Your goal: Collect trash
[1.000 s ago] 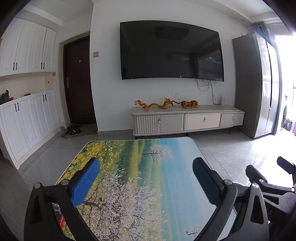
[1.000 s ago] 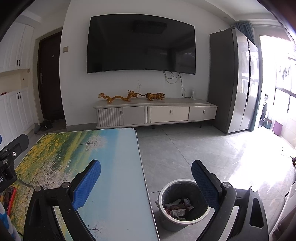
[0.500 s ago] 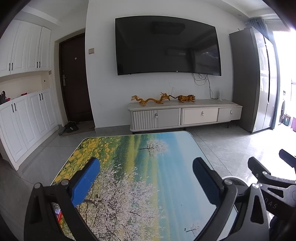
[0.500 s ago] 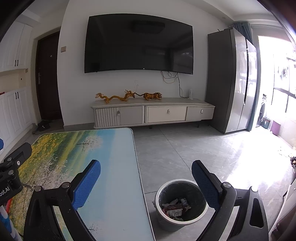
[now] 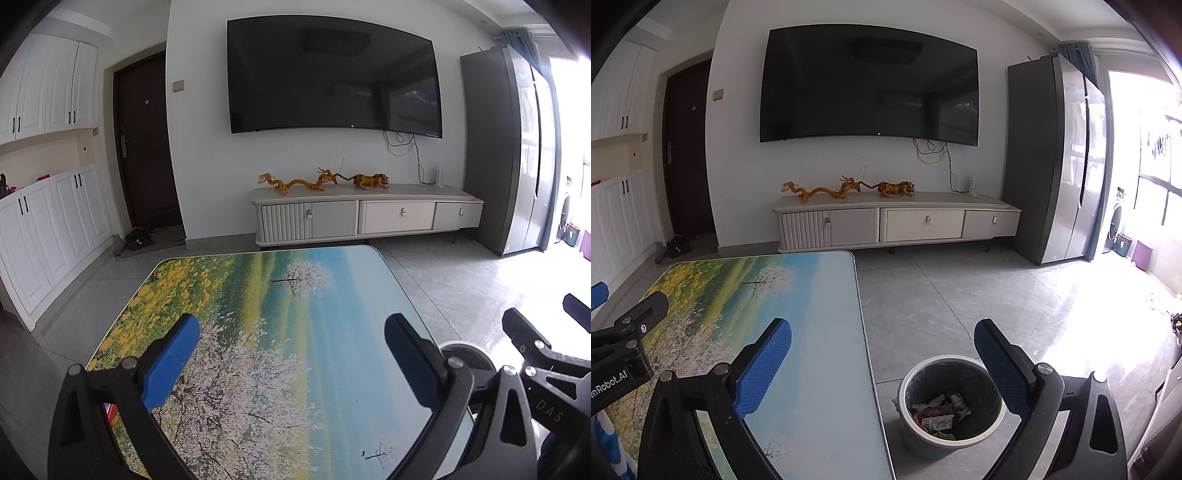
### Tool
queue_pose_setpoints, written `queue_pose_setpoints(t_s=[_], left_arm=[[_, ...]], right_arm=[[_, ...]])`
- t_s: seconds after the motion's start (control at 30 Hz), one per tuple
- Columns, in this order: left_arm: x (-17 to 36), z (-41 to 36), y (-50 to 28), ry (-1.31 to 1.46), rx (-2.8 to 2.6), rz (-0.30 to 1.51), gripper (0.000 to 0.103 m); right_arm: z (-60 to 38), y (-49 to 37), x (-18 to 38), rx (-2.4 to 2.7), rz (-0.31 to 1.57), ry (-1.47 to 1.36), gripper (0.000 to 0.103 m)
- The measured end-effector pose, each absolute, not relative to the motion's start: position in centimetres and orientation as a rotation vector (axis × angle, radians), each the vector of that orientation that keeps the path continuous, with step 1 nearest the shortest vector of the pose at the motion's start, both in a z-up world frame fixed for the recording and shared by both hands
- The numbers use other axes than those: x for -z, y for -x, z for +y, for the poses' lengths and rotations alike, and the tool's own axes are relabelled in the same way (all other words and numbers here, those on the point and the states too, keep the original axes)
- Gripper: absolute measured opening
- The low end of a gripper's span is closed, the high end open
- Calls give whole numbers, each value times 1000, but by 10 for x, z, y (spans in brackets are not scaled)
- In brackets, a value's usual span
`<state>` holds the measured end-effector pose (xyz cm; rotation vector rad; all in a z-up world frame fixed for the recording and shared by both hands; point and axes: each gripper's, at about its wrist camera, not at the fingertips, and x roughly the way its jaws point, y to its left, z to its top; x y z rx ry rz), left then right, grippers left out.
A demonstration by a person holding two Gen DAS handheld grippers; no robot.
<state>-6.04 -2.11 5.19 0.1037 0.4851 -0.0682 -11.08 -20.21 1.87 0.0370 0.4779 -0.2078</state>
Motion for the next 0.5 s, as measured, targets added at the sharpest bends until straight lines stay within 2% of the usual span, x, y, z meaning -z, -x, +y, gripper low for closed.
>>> queue_pose_setpoints(t_s=[0.5], left_arm=[[-47, -30, 53, -101, 77, 510, 101]], right_arm=[[-217, 110, -15, 230, 474, -55, 101]])
